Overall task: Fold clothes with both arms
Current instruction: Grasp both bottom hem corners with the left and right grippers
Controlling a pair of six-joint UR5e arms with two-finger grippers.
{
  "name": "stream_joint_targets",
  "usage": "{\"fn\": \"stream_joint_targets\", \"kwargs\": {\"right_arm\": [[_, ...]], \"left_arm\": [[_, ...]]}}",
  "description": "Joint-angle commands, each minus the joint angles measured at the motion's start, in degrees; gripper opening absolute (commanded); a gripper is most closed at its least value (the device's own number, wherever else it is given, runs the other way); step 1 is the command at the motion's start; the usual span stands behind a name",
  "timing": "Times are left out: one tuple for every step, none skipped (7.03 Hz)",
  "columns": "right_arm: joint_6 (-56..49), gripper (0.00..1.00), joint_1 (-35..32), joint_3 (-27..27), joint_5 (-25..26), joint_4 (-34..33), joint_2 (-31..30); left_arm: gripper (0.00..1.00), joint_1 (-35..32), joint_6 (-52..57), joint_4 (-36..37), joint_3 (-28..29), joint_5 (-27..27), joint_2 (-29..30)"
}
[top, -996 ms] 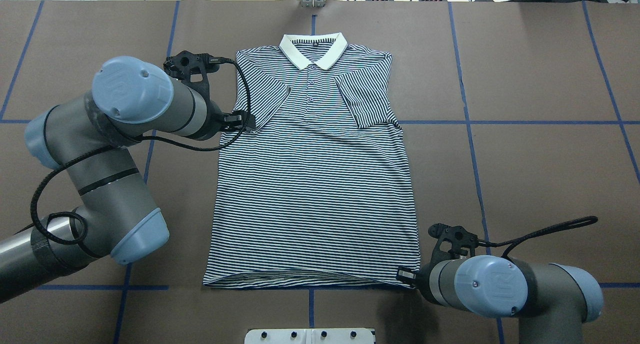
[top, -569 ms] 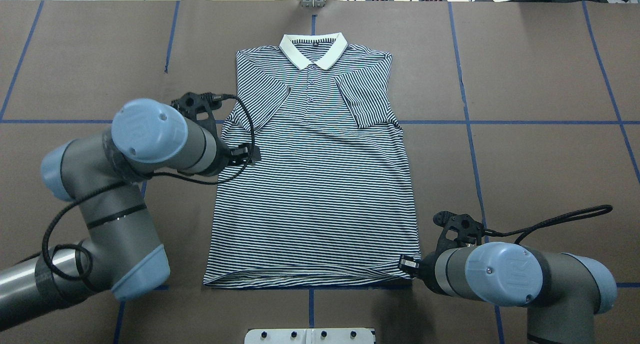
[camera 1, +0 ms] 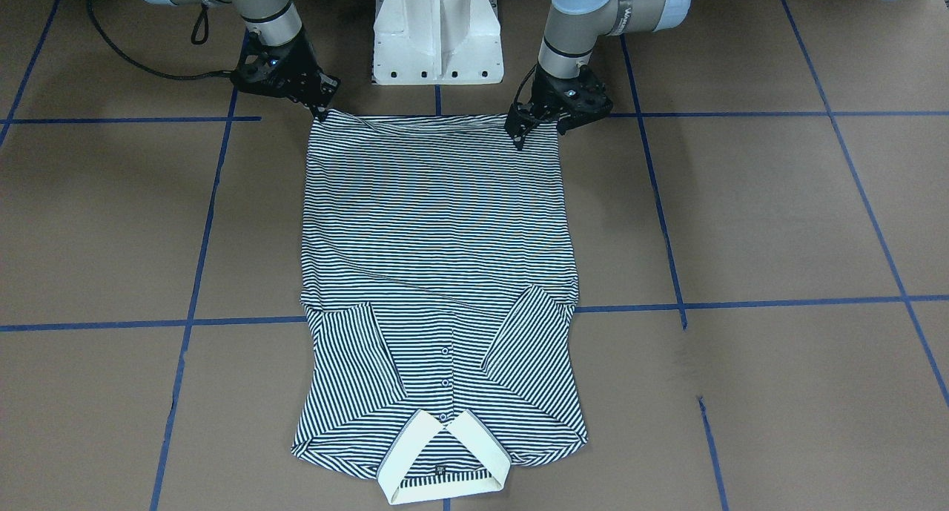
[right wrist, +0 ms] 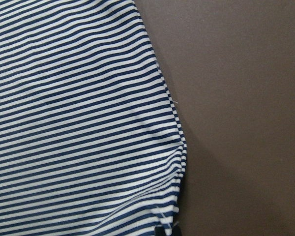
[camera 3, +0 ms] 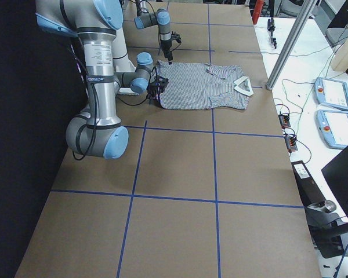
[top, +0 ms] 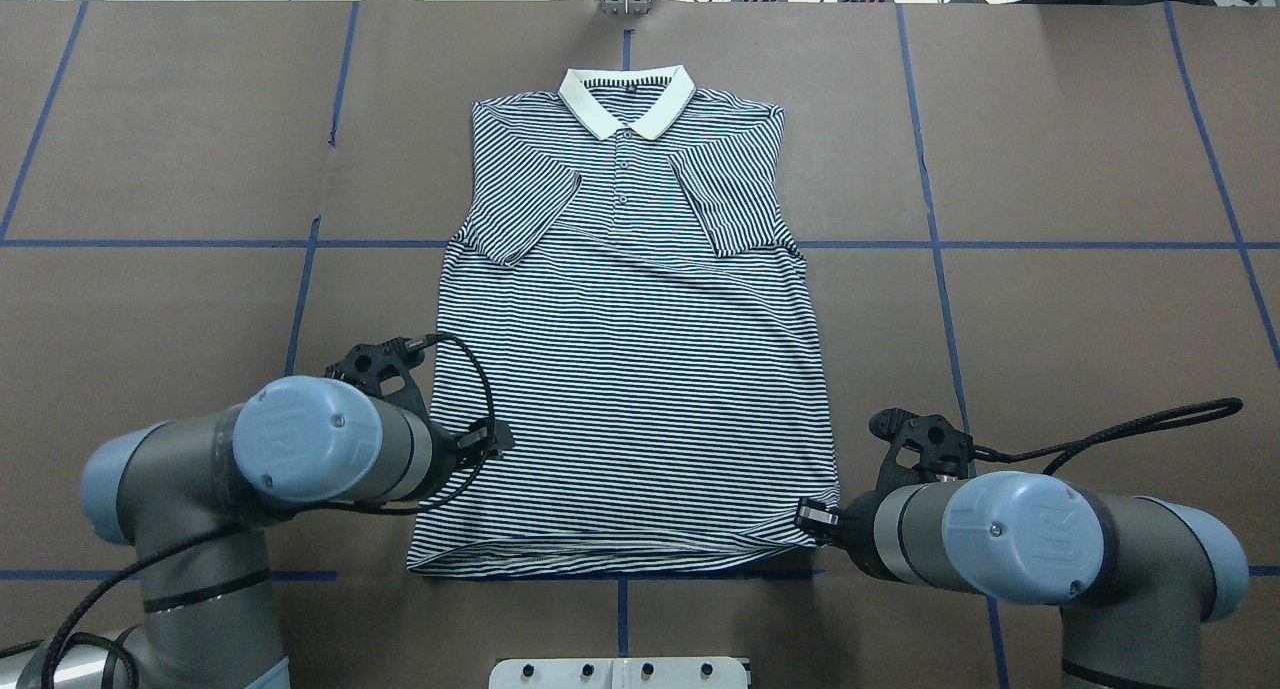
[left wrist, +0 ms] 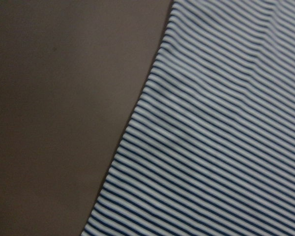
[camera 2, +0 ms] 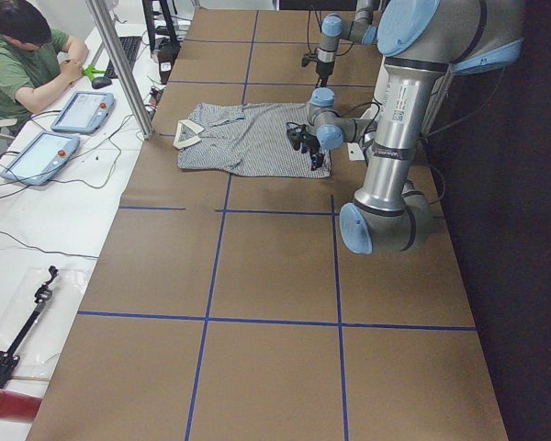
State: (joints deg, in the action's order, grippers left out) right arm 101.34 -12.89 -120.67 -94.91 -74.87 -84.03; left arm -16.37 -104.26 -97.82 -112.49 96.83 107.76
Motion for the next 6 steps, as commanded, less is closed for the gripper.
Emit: {"fn": "stream_joint_targets", "kwargs": {"right_arm": [[-0.09, 0.0, 0.05, 0.17, 0.07, 0.07, 0.01], [-0.09, 0.0, 0.05, 0.17, 0.07, 0.07, 0.01], [-0.09, 0.0, -0.03, 0.17, 0.07, 0.07, 0.01], [-0.09, 0.0, -0.03, 0.08, 0.07, 0.07, 0.01], [-0.09, 0.0, -0.03, 0.0, 0.07, 0.07, 0.01], [-0.09, 0.0, -0.03, 0.0, 0.07, 0.07, 0.09]], "left_arm": [[0.96, 4.05, -4.7, 2.62, -0.8, -1.2, -1.24], [0.96, 5.2, -6.2, 2.72, -0.8, -1.2, -1.24], [0.93, 6.43, -7.61, 2.81, -0.71, -1.2, -1.5], [0.91, 6.44, -7.62, 2.81, -0.8, -1.2, -1.76], [0.89, 6.27, -7.62, 2.9, -1.41, -1.2, -1.94], [0.87, 5.92, -7.45, 4.9, -2.02, -1.2, -1.85]]}}
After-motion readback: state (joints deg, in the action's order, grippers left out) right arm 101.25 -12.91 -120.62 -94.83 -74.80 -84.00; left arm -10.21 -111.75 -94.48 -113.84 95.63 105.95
